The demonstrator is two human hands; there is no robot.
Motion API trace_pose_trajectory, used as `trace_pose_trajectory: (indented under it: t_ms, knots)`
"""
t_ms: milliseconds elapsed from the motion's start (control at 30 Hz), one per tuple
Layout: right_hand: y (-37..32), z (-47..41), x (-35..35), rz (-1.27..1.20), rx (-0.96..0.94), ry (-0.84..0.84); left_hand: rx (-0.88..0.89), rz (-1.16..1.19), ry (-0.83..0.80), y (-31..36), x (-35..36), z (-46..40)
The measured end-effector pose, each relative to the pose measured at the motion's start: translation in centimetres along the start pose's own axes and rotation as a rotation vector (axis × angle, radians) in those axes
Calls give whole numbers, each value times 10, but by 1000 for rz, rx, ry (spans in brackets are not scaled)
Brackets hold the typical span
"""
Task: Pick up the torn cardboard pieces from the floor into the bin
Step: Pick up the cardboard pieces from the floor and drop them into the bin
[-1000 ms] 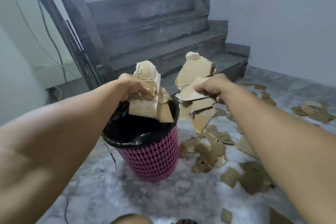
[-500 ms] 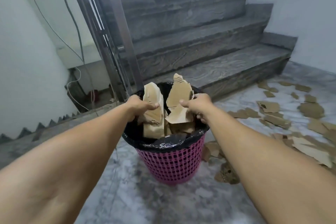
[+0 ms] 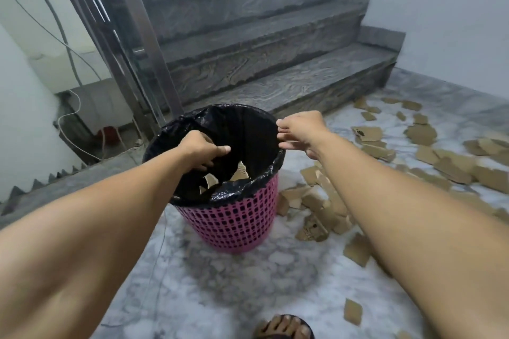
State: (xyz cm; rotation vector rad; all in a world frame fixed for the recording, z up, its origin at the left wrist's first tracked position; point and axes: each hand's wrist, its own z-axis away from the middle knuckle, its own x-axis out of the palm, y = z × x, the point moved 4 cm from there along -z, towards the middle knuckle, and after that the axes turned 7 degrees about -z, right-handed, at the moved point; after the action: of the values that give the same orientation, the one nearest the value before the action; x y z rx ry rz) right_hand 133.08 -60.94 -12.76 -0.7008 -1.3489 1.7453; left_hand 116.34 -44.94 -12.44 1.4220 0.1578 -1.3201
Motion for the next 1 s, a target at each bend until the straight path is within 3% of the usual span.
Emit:
trace_pose_trajectory:
  t_ms: [267, 333, 433, 533, 767, 867, 1000]
  knots:
    - [50, 46, -147, 205, 217, 49, 325, 96, 137, 106, 69, 33]
    - [75, 53, -189, 287, 275, 98, 384, 73, 82, 125, 103, 38]
    - [113, 67, -241, 429, 358, 108, 390, -24, -149, 137, 168, 37]
    - [155, 91, -273, 698, 477, 0, 419, -232, -359, 124, 239, 38]
    - [279, 140, -313, 1156, 702, -141, 803, -900, -692, 52, 394, 81]
    - [318, 162, -308, 1180, 757, -195, 982, -1133, -712, 25, 430, 97]
    - [340, 177, -296, 1352, 633, -133, 1144, -1263, -686, 2, 454, 99]
